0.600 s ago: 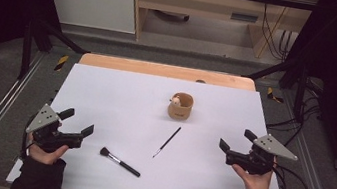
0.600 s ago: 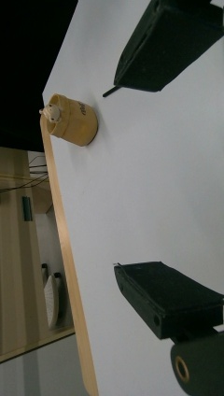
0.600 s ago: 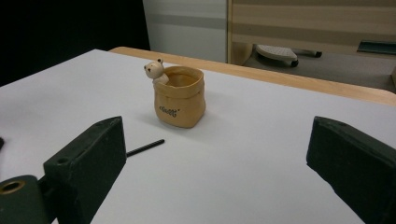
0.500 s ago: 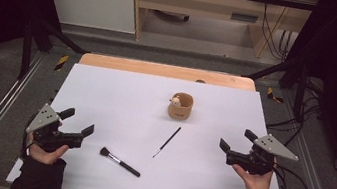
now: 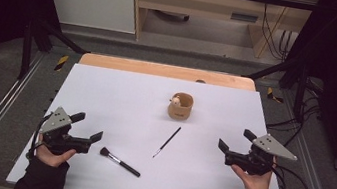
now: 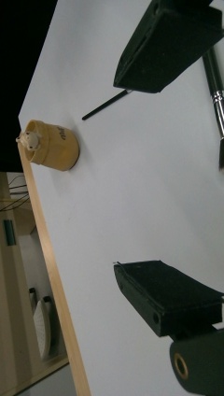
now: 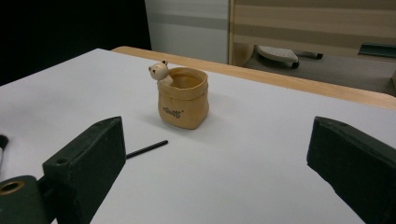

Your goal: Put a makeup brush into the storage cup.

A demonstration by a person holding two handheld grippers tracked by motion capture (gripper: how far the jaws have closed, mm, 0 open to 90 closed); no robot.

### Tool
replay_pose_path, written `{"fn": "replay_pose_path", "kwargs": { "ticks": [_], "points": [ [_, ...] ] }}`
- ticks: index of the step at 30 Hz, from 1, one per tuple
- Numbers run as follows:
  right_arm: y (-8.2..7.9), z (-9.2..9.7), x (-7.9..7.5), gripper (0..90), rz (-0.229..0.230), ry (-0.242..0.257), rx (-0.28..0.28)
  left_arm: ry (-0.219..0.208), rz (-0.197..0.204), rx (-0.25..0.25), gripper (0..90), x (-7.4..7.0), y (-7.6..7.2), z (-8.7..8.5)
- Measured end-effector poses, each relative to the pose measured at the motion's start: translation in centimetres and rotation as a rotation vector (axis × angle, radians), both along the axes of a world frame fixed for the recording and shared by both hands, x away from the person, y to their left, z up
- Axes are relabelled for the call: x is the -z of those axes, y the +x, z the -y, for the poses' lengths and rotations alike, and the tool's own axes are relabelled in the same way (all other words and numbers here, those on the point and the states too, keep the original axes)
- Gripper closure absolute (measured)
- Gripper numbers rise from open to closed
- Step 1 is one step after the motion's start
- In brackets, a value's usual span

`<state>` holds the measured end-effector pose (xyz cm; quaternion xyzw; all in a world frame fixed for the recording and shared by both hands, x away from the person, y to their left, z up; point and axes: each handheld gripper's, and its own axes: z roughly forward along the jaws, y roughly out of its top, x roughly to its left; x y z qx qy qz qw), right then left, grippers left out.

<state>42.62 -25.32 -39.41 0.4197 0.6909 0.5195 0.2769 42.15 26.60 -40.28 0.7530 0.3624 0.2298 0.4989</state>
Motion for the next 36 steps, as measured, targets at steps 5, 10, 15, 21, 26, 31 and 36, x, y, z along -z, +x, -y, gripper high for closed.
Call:
{"fn": "replay_pose_path", "kwargs": {
  "ticks": [5, 10, 15, 21, 26, 31, 36],
  "points": [
    [0.0, -0.2, -0.1, 5.0, 0.000, -0.007, -0.006, 0.033, -0.022, 0.032, 8.6, 0.6, 0.1, 1.0],
    [0.0, -0.6, 0.0, 4.9, -0.003, -0.010, -0.017, 0.054, -0.046, 0.059, 8.5, 1.0, 0.2, 1.6],
    [0.0, -0.8, 0.1, 4.8, -0.012, -0.016, -0.025, 0.075, -0.069, 0.090, 8.6, 1.3, 0.3, 2.1],
    [0.1, -0.9, 0.2, 4.8, -0.017, -0.019, -0.032, 0.117, -0.104, 0.138, 9.1, 1.8, 0.3, 2.8],
    [0.1, -0.9, 0.2, 4.8, -0.018, -0.019, -0.032, 0.151, -0.122, 0.166, 9.7, 2.3, 0.3, 3.5],
    [0.1, -1.0, 0.3, 4.7, -0.025, -0.022, -0.037, 0.189, -0.140, 0.190, 10.2, 2.9, 0.3, 4.1],
    [0.1, -1.1, 0.3, 4.7, -0.025, -0.020, -0.036, 0.221, -0.165, 0.227, 12.1, 3.3, 0.3, 4.7]
  ]
}}
